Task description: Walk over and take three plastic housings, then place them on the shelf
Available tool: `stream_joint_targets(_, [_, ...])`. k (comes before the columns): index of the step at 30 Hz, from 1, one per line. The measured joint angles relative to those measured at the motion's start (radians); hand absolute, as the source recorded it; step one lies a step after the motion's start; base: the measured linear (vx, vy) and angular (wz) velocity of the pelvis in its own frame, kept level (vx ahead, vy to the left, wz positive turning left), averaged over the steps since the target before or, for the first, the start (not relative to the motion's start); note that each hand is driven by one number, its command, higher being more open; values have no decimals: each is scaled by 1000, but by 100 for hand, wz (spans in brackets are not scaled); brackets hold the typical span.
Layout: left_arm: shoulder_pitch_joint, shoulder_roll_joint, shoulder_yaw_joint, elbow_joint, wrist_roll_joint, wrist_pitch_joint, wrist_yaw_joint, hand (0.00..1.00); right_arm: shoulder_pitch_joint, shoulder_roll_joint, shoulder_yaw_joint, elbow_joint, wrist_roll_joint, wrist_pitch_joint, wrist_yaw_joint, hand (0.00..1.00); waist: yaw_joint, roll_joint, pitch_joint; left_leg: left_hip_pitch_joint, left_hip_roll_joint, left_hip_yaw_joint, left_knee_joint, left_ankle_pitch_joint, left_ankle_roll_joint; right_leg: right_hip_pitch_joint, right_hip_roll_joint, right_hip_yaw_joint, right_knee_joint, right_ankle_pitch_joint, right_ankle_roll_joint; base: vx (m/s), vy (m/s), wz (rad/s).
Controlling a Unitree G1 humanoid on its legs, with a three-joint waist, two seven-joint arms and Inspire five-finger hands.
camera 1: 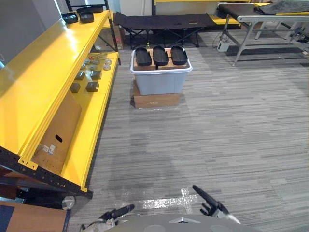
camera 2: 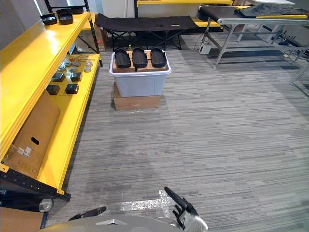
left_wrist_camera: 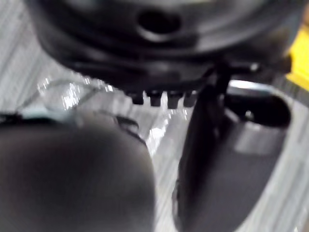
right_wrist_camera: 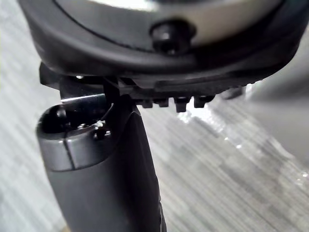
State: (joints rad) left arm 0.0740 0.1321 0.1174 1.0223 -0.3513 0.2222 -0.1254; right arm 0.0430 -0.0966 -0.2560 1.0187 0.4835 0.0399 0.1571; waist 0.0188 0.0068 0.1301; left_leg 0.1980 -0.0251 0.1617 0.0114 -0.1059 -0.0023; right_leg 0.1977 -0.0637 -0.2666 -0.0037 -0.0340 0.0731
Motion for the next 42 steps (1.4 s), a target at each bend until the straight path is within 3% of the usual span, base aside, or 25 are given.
stream_joint_targets(5, [-39,-26,-59,-110,-91,-28,-9,100,-74,-1,52,-106,-7,-77,-8,100,-1,-17,9,2,-11,0,-17,10,6,-5,-8,-4,-4,2,3,-16,28,-1])
stream_joint_targets(8, [-36,-33,-66,-129,-128,-53,-18,100,-94,-3,52,-115,-2,-76,-11,100,-6,-17,14,1,-18,-2,-25,14,4,-5,-13,-6,-15,6,8,-4,9,1])
stream_joint_targets(16, [-18,-35,-70,-129,-164,-53,-27,100,-88,-3,52,-111,-5,-77,-6,100,-22,-11,24,5,-21,-3,-31,14,4,-4,-18,-12,-14,11,16,0,0,0])
stream_joint_targets(21, [17,-37,-68,-130,-149,-116,-30,100,-49,20,48,-110,57,-96,-16,100,-21,-15,25,27,-21,-1,-32,14,3,16,-19,-10,-12,11,16,-7,1,0])
stream_joint_targets(28, [60,-43,-64,-158,-149,-120,-27,100,-12,40,46,-91,80,-96,-17,100,-20,-16,25,20,-26,0,-35,20,14,6,-23,-15,-1,6,9,-64,1,-1])
stream_joint_targets(29, [60,-45,-64,-161,-147,-131,-28,100,-9,42,42,-91,79,-96,-17,100,-22,-17,27,16,-32,-6,-43,27,27,-18,-35,-26,43,-21,-8,-85,-2,15])
stream_joint_targets(31, [53,-47,-71,-169,-141,-137,-34,100,-2,52,29,-91,79,-96,-22,100,-25,-31,37,15,-44,-15,-51,23,51,-65,-68,-47,163,-80,8,-49,27,39])
stream_joint_targets(33, [45,-47,-73,-189,-125,-139,-43,100,6,54,33,-92,79,-97,-37,100,-16,-39,51,9,-49,-3,-18,-3,97,-190,-138,-56,468,-119,29,-51,69,34])
stream_joint_targets(35, [52,-47,-73,-215,-122,-140,-47,100,5,61,58,-94,84,-107,-37,100,-10,-37,70,5,-52,-1,28,-29,123,-323,-192,-51,725,-92,-17,-15,85,3])
stream_joint_targets(36, [55,-44,-70,-219,-120,-141,-39,100,8,65,69,-99,87,-115,-37,100,-11,-37,77,4,-48,-2,49,-43,131,-356,-194,-39,758,-107,-26,51,93,4])
stream_joint_targets(37, [56,-41,-71,-220,-120,-140,-31,100,8,64,73,-108,91,-116,-36,100,-15,-38,81,7,-44,-2,57,-49,131,-364,-185,-38,739,-119,-16,108,89,4])
stream_joint_targets(40, [56,-35,-71,-243,-129,-129,-24,100,12,65,82,-122,79,-117,-32,100,-21,-38,87,17,-14,2,83,-78,105,-368,-101,-29,452,-111,6,206,59,-7])
stream_joint_targets(42, [52,-38,-72,-259,-152,-129,-25,100,29,66,92,-118,67,-117,-31,100,-22,-42,90,23,-2,11,100,-100,75,-369,-52,-27,230,-31,18,298,-36,-7])
